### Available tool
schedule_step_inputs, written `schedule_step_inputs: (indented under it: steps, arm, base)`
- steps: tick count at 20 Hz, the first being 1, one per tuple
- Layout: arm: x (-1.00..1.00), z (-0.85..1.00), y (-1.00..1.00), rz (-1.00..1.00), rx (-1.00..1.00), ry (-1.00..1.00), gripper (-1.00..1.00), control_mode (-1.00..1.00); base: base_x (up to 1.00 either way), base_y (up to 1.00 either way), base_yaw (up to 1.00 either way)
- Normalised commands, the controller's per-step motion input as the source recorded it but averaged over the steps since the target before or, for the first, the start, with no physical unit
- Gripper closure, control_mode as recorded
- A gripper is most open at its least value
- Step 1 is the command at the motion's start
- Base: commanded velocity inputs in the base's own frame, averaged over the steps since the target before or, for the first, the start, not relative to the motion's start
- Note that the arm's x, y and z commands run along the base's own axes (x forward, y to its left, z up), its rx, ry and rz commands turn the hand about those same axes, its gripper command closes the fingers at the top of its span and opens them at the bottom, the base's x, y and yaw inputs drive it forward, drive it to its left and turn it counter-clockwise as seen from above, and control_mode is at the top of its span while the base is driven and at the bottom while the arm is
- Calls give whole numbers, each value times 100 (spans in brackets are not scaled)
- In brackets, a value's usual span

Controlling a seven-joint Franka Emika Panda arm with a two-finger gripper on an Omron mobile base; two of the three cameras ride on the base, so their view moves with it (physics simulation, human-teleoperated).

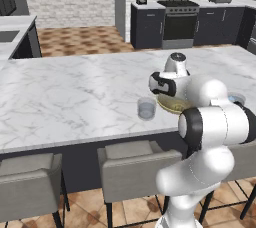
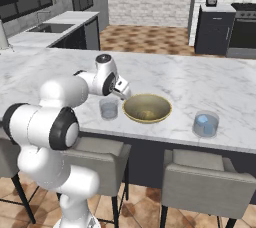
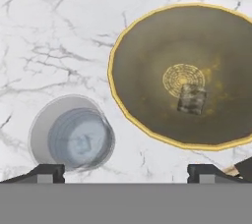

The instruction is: There are four ice cubes in the ice bowl. Place two ice cubes in each glass of water.

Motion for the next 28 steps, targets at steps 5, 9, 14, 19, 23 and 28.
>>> schedule_step_inputs:
  steps: [5, 9, 14, 19, 23, 28]
  arm:
    - [-26, 7, -50, 0, 10, 2, -100, -100]
    - [-9, 0, -35, 1, 7, 11, -100, -100]
    - [0, 0, -26, 6, 0, 19, -100, -100]
    - [0, 0, -19, 12, 0, 13, -100, -100]
    - [0, -4, -19, 6, 0, 6, -100, -100]
    - [0, -15, -15, 4, 0, 4, -100, -100]
  base:
    - [0, 0, 0]
    - [0, 0, 0]
    - [0, 0, 0]
    - [0, 0, 0]
    - [0, 0, 0]
    - [0, 0, 0]
